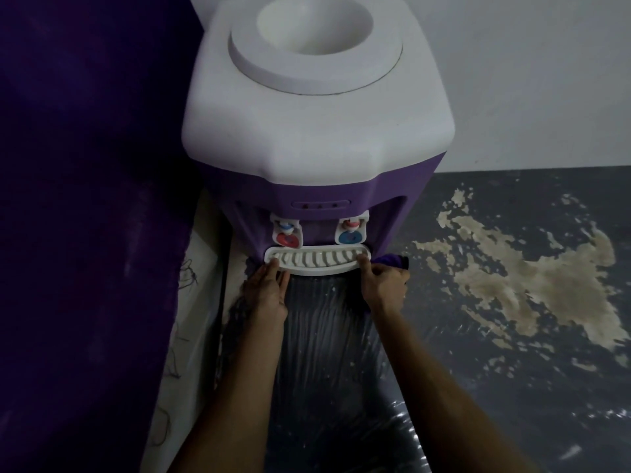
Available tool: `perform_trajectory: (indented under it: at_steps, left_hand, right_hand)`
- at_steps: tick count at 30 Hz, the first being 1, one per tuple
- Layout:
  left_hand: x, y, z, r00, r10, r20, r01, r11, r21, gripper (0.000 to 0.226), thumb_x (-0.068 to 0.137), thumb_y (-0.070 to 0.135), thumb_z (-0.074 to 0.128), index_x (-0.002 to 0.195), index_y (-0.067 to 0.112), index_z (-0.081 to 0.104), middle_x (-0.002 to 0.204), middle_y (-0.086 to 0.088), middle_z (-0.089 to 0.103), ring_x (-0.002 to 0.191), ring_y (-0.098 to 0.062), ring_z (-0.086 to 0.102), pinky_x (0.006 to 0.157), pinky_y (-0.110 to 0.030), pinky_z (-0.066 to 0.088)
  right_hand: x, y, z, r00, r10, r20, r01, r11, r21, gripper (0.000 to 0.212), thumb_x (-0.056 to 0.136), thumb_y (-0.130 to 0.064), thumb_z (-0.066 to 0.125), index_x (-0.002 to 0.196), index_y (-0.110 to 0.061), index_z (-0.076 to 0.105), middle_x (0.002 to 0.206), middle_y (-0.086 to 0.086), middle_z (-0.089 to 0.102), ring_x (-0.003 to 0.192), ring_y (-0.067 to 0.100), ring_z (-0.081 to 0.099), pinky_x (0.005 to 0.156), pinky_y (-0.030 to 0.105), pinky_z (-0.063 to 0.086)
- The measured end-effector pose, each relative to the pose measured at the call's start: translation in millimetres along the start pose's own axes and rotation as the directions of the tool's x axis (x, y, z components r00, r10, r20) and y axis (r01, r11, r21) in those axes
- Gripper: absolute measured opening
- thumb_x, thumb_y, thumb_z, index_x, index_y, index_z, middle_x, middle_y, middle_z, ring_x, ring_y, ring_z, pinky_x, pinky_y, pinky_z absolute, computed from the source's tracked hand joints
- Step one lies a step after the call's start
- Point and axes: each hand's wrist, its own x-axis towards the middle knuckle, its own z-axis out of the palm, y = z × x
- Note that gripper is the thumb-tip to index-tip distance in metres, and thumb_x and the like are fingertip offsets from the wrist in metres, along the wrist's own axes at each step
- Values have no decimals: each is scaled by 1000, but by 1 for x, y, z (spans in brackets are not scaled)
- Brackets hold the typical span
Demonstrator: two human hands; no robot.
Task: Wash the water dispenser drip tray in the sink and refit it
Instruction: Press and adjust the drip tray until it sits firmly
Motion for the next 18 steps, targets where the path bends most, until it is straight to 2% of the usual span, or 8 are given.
perform_trajectory:
  at_steps: [4,8,14,18]
  left_hand:
    - [0,0,0,1000,9,-7,-9,1000,17,41,89,8,67,128,-1,56,125,-12,63,112,-21,62,88,-29,54]
    - [0,2,3,1000,3,-18,-2,998,58,38,89,9,67,125,-1,58,118,-10,64,103,-18,63,87,-29,54]
    - [-1,-1,3,1000,17,-14,-16,998,62,31,91,7,64,120,-1,61,97,-4,66,102,-20,62,92,-31,52]
    - [-4,-1,1,1000,25,17,-27,997,70,33,93,5,60,125,-2,57,105,-8,65,104,-20,60,95,-32,50]
  right_hand:
    - [6,-3,-3,999,24,49,-23,999,-27,56,88,-67,54,103,-18,76,141,16,32,126,42,46,109,51,41]
    - [4,-10,-2,998,56,30,-53,996,-78,63,90,-65,53,118,-11,70,148,17,26,133,43,36,109,52,35]
    - [1,-10,-7,997,39,65,-32,994,-104,57,93,-62,51,118,-14,71,150,19,24,134,45,35,111,50,33]
    - [0,-7,-8,996,22,87,-12,994,-109,56,94,-60,49,117,-14,72,149,18,25,134,45,35,112,50,32]
